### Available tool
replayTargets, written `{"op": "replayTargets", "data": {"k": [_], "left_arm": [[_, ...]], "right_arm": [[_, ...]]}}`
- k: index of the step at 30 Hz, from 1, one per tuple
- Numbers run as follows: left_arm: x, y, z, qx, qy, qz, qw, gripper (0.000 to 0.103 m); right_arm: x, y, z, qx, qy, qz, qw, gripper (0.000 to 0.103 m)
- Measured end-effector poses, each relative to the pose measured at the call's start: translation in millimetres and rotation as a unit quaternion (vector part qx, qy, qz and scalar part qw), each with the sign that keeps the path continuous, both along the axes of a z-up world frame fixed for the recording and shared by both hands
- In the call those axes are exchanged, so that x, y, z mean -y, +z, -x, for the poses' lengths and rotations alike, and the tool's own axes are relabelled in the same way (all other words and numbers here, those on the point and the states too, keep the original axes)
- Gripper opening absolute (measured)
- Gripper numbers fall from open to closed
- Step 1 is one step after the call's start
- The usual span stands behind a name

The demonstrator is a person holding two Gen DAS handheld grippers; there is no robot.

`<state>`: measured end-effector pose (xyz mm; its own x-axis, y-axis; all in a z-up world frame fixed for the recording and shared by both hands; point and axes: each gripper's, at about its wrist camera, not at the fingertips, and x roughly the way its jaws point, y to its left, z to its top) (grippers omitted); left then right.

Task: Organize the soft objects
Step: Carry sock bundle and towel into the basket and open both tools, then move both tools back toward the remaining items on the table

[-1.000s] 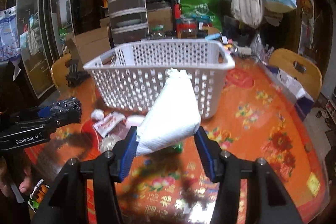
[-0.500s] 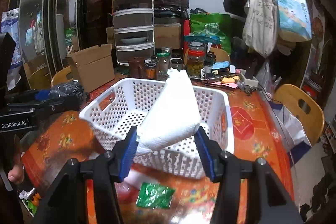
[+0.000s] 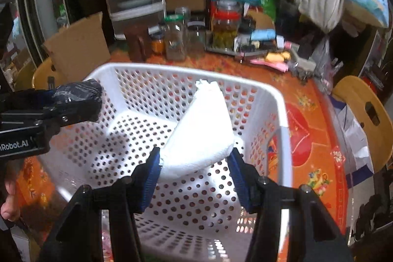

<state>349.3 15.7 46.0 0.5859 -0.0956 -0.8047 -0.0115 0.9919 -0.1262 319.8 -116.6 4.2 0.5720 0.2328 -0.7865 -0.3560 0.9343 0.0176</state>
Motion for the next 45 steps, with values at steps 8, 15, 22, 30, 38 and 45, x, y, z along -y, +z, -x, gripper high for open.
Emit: {"op": "replayTargets", "data": {"k": [8,15,22,30,38,45], "left_arm": [[-2,-33,-23,-0.038,0.003,0.001,0.9993,0.062],[3,-40,-22,-0.043,-0.003,-0.005,0.9991,0.062],[5,-40,-20,-0.044,-0.010,0.005,0.9990,0.066],[3,-19,-6,-0.005,-0.005,0.004,1.0000,0.099],[-7,17,32,0.049,0.005,-0.029,0.9984,0.103],[-19,31,90,0.088,0.012,-0.046,0.9950,0.103]], "right_arm": [[-7,-19,-19,-0.030,0.003,0.042,0.999,0.055],[-14,-23,-23,-0.039,0.009,0.053,0.998,0.055],[-18,-27,-23,-0.038,0.010,0.062,0.997,0.059],[-13,-9,-9,-0.003,0.006,0.047,0.999,0.087],[7,19,22,0.045,-0.015,0.027,0.999,0.102],[24,34,59,0.080,-0.024,0.003,0.996,0.103]]}}
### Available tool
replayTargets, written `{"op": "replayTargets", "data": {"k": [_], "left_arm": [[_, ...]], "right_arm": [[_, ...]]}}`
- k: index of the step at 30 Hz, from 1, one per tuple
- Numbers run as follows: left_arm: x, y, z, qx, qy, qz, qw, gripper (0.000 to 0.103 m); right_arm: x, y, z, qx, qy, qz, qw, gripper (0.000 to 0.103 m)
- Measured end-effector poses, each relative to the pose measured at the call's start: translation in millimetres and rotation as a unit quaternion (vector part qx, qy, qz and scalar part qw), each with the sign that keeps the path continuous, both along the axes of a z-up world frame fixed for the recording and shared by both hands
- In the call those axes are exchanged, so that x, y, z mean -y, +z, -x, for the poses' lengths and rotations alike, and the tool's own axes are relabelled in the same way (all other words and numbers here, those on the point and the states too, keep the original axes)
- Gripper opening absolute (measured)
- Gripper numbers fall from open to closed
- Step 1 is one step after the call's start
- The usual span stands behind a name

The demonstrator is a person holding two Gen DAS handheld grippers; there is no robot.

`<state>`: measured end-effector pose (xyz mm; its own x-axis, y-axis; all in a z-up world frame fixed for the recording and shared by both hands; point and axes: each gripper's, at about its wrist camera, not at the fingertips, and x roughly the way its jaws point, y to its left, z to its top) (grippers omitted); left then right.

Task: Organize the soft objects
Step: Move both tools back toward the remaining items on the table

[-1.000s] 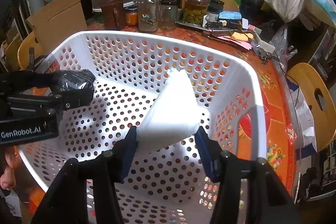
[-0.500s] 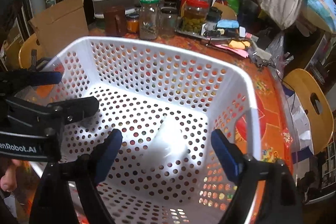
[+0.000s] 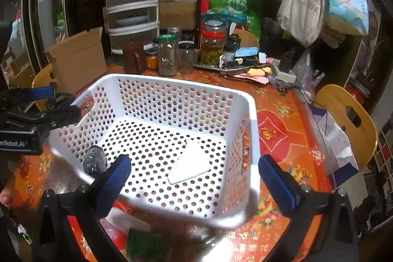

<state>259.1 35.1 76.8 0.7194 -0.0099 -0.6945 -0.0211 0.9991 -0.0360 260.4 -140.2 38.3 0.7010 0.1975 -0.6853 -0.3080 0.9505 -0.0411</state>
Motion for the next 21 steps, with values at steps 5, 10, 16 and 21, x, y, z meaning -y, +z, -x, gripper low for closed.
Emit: {"op": "replayTargets", "data": {"k": [5,10,16,21], "left_arm": [[-24,-9,53,0.009,0.017,0.030,0.9993,0.103],[-38,-23,100,0.030,0.031,0.022,0.9988,0.103],[-49,-52,143,0.035,0.042,0.041,0.9977,0.103],[-47,-86,163,0.021,0.041,0.058,0.9972,0.103]], "right_arm": [[8,5,33,0.028,-0.006,-0.004,1.000,0.103],[16,2,72,0.052,-0.008,-0.013,0.999,0.103],[28,-27,114,0.046,-0.020,-0.038,0.998,0.103],[40,-59,133,0.022,-0.030,-0.074,0.997,0.103]]}}
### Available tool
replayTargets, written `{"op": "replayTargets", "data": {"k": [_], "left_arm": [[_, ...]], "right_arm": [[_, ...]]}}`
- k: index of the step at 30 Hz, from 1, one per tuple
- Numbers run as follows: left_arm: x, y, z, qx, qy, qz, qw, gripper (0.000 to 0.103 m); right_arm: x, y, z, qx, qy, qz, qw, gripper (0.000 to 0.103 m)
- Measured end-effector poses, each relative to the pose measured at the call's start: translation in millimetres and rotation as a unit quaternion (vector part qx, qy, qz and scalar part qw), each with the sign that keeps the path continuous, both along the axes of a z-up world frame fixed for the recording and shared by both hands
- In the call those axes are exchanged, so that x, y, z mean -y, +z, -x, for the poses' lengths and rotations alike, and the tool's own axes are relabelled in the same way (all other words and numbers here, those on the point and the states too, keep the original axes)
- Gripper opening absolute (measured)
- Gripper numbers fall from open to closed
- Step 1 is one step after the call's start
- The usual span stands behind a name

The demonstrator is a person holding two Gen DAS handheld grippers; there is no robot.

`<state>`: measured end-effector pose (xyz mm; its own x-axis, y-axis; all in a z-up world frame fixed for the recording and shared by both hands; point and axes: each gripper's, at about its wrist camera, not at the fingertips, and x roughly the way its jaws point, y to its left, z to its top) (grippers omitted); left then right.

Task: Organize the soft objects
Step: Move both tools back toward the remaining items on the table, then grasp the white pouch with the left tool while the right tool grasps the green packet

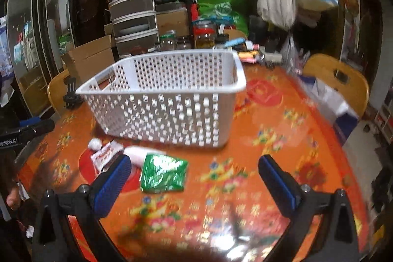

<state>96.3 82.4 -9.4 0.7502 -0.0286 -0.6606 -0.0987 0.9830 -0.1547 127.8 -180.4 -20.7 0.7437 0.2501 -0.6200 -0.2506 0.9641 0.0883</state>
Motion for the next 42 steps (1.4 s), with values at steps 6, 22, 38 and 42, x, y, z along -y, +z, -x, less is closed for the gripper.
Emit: {"op": "replayTargets", "data": {"k": [6,22,38,42], "left_arm": [[16,-35,-13,-0.031,-0.016,-0.009,0.9994,0.103],[20,-60,-59,-0.059,-0.023,-0.010,0.9979,0.103],[28,-76,-90,-0.087,-0.041,-0.011,0.9953,0.077],[29,-80,-93,-0.090,-0.046,-0.008,0.9949,0.071]], "right_arm": [[-18,-33,7,-0.028,0.034,0.003,0.999,0.103],[-50,-62,-23,-0.078,0.057,0.007,0.995,0.103],[-57,-76,-50,-0.116,0.050,0.040,0.991,0.089],[-60,-77,-53,-0.116,0.050,0.050,0.991,0.085]]}}
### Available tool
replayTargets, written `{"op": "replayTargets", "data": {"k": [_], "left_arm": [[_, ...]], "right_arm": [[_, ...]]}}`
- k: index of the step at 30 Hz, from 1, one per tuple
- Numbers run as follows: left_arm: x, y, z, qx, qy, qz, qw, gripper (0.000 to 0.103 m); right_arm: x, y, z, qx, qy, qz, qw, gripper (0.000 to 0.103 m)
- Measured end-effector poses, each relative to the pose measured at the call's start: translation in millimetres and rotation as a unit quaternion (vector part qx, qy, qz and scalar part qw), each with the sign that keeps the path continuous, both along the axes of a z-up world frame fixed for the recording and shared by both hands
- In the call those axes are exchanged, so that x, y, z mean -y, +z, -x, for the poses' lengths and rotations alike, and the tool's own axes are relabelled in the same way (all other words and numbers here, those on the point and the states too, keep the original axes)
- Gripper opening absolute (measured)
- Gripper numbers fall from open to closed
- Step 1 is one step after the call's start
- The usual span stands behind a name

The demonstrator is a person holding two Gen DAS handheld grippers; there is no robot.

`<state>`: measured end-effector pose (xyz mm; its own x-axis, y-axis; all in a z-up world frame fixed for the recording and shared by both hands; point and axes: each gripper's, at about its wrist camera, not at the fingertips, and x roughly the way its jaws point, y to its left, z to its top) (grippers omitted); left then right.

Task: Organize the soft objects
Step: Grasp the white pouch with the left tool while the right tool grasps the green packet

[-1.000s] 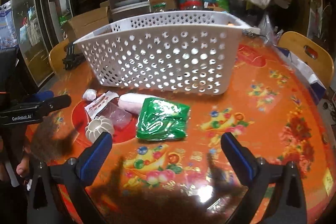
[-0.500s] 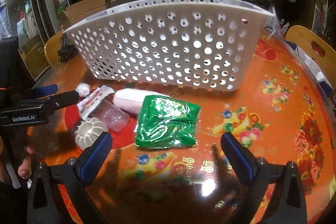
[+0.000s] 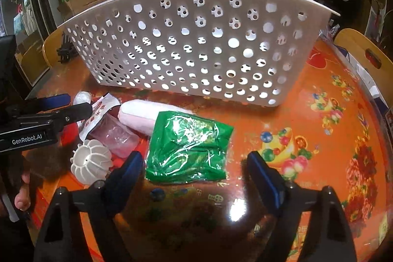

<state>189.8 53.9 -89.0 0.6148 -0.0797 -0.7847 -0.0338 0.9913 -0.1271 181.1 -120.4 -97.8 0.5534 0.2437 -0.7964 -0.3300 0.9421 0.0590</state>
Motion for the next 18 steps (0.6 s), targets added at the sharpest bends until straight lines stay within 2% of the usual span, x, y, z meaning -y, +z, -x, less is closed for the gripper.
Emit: {"op": "replayTargets", "data": {"k": [4,6,7,9,11,18], "left_arm": [[2,-2,1,0.002,-0.005,0.003,1.0000,0.064],[3,-3,1,0.004,-0.009,0.006,0.9999,0.057],[3,-3,1,0.004,-0.010,0.005,0.9999,0.054],[3,-3,1,0.005,-0.010,0.006,0.9999,0.043],[2,-3,3,0.006,-0.010,0.008,0.9999,0.038],[-5,1,12,0.024,0.001,0.024,0.9994,0.035]], "right_arm": [[-8,-1,1,0.007,0.001,0.019,1.000,0.075],[-11,-1,3,0.012,0.002,0.024,1.000,0.068],[-11,-1,4,0.014,0.001,0.025,1.000,0.067],[-11,-1,6,0.015,0.000,0.021,1.000,0.066],[-10,-1,7,0.016,0.000,0.015,1.000,0.065],[3,3,13,0.030,-0.011,-0.009,0.999,0.063]]}}
